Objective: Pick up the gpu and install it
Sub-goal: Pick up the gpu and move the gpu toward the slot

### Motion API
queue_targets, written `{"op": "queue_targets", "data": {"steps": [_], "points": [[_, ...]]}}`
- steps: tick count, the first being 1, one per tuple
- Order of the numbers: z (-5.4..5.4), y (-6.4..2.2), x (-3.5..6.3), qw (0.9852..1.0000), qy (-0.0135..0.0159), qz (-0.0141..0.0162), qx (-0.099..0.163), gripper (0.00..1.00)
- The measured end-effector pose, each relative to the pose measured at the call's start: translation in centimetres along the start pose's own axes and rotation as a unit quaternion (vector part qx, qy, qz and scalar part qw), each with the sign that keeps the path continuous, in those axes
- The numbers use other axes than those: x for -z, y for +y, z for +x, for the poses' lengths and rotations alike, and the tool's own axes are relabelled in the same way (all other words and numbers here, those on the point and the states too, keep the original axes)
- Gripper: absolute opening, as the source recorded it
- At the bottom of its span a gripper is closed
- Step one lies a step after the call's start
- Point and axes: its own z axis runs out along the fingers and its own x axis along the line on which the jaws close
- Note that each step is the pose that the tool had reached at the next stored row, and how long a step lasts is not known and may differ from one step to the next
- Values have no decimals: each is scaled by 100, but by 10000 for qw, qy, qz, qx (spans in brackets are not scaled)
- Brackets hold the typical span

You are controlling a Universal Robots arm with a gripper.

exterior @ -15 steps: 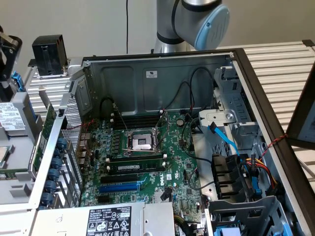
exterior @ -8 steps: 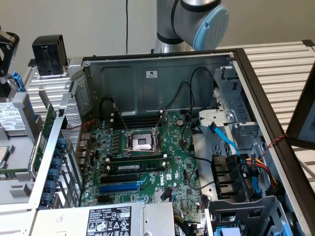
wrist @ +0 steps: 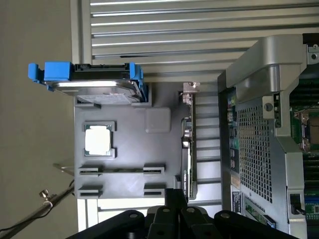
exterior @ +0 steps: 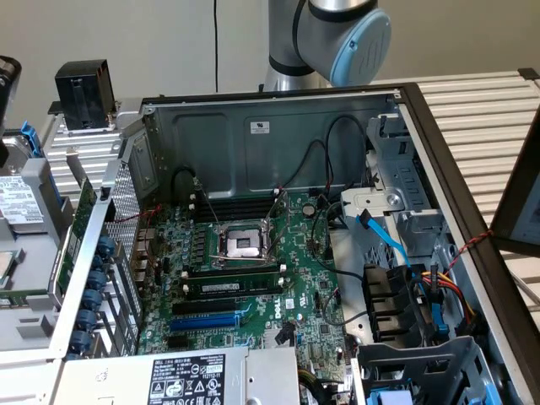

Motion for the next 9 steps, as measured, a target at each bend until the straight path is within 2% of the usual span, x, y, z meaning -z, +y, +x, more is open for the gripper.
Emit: {"op": "queue_targets", "data": {"steps": [9], "points": [[10,-1,-2,10000,-1,0,0,11]]}}
